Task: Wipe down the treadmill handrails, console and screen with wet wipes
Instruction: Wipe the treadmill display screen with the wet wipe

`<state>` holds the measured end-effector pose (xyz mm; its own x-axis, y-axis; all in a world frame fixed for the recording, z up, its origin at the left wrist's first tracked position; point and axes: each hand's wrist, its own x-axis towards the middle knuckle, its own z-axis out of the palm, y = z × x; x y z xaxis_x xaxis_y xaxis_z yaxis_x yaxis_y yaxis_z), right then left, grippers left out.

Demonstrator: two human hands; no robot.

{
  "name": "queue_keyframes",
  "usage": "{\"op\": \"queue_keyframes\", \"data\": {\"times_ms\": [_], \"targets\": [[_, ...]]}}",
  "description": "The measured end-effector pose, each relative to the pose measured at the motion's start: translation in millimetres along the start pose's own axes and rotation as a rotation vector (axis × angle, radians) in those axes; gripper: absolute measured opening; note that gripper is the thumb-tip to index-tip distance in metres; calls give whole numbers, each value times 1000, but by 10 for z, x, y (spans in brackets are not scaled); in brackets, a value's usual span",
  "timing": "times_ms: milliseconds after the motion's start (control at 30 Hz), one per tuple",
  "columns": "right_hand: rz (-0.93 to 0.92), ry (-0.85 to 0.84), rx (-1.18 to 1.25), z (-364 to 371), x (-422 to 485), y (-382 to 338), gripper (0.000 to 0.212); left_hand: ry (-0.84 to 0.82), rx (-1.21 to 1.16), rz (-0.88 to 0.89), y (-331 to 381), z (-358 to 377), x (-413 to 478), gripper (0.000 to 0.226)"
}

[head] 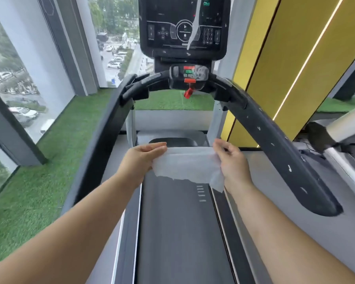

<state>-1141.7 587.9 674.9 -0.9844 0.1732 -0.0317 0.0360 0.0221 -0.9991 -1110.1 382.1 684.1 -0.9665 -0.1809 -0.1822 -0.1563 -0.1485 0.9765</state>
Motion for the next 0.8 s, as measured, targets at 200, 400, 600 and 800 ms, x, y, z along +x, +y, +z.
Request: {"op": "queue_keyframes", "data": {"times_ms": [200, 400, 600, 800], "targets": [[129, -416, -71, -88, 622, -363, 50, -118, 423, 78, 431, 19, 511, 28], [115, -474, -248, -55, 1513, -359, 49, -69, 859, 168, 592, 190, 1240, 38], [-19, -493, -457, 196, 2648, -632, 31, 8, 1004, 171, 964, 268, 2235, 24], [-75, -526, -504, 707, 3537, -901, 37, 16, 902, 132, 1222, 52, 3021, 26]]}}
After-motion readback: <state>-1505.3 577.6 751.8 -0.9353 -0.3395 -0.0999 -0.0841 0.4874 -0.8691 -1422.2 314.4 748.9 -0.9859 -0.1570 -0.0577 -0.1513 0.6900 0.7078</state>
